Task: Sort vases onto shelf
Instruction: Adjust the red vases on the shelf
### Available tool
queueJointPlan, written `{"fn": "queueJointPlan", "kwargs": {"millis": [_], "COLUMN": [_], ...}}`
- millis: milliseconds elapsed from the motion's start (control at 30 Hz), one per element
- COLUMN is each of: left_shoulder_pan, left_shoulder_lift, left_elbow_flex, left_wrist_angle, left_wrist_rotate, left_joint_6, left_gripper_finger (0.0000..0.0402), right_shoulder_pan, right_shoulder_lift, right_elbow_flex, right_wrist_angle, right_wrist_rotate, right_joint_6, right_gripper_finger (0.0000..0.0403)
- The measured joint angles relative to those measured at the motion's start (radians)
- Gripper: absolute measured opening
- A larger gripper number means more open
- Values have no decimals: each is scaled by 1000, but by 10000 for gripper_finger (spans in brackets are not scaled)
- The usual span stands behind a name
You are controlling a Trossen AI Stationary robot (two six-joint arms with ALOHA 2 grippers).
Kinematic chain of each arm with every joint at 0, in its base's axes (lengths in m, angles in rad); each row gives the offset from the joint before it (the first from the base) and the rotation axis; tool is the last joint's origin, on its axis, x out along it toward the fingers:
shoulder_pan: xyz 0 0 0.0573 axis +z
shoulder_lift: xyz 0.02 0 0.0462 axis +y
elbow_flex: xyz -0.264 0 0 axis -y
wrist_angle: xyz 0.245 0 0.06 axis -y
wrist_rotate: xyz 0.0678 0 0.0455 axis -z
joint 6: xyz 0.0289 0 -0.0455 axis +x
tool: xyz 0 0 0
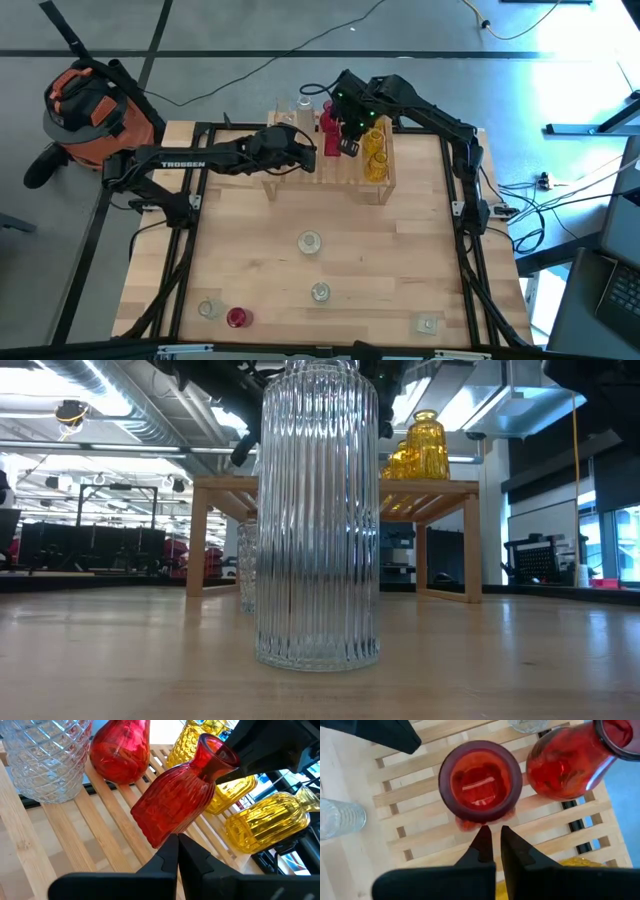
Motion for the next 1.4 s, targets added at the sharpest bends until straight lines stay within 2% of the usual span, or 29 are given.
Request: {"fn": "queueJointPlan", "kwargs": {"millis": [233, 467, 533, 600, 667, 1133, 1400], "left_shoulder_pan": [0, -2, -4, -4, -4, -4, -11], "left_shoulder_lift": [0, 0, 0, 0, 0, -3, -3], "left_elbow_flex": [0, 0, 0, 0, 0, 0, 0], "left_wrist_angle": [-3, -22, -24, -24, -25, -32, -32], "left_wrist_rotate": [0, -5, -5, -5, -5, -4, -3], "left_joint_6": [0, 0, 0, 0, 0, 0, 0], "left_gripper_finger": [0, 0, 0, 0, 0, 0, 0], "right_shoulder_pan": [-1, -6, -23, -49, -71, -112, -113], "right_shoulder_lift": [-3, -63, -74, -74, -67, -11, 10], "right_elbow_flex": [50, 47, 50, 51, 50, 50, 49], "right_wrist_angle": [-22, 95, 165, 243, 275, 314, 339], "right_wrist_rotate": [108, 184, 148, 49, -6, -29, -3], "right_joint_6": [51, 56, 56, 73, 89, 44, 18], "right_gripper_finger": [0, 0, 0, 0, 0, 0, 0]}}
